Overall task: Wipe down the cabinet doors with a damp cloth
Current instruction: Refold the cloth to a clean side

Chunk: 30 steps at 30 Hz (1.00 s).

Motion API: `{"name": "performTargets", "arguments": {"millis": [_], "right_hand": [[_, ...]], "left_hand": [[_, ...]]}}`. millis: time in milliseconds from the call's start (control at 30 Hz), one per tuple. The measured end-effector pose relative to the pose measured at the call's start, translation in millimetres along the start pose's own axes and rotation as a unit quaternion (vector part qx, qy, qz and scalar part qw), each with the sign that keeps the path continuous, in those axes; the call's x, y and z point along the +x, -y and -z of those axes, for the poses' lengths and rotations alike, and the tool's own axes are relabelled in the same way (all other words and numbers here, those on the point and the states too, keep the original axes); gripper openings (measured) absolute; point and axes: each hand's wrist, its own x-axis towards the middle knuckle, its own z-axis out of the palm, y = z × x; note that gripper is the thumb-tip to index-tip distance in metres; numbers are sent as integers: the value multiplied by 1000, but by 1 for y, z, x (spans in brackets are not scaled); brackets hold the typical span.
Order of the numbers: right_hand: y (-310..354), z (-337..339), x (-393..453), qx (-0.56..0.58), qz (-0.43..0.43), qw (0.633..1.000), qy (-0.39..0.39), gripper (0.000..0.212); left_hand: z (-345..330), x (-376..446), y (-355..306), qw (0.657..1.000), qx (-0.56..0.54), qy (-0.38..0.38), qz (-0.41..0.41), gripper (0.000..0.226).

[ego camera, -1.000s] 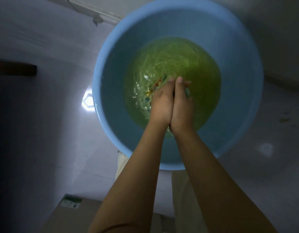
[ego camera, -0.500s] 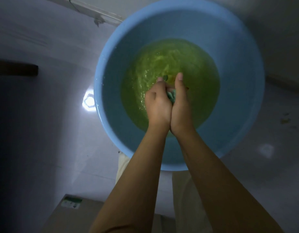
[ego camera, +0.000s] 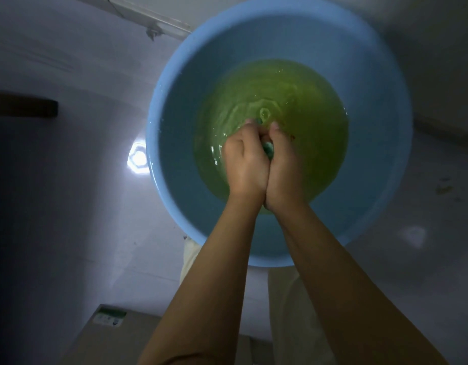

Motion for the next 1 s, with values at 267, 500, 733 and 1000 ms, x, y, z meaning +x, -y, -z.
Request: {"name": "performTargets", "arguments": {"millis": [267, 500, 733, 1000], "right_hand": [[-5, 3, -1, 64, -28, 998, -2, 64], [-8, 10, -6, 72, -46, 996, -23, 46], [19, 31, -23, 55, -59, 996, 42, 45], [136, 81, -102, -240, 158, 956, 54, 21]], "left_hand": [[-3, -4, 5, 1000, -13, 6, -26, 51], [-6, -10, 11, 999, 15, 27, -41, 49], [9, -24, -22, 992, -14, 87, 89, 44], [32, -76, -141, 973, -22, 223, 56, 19]]}}
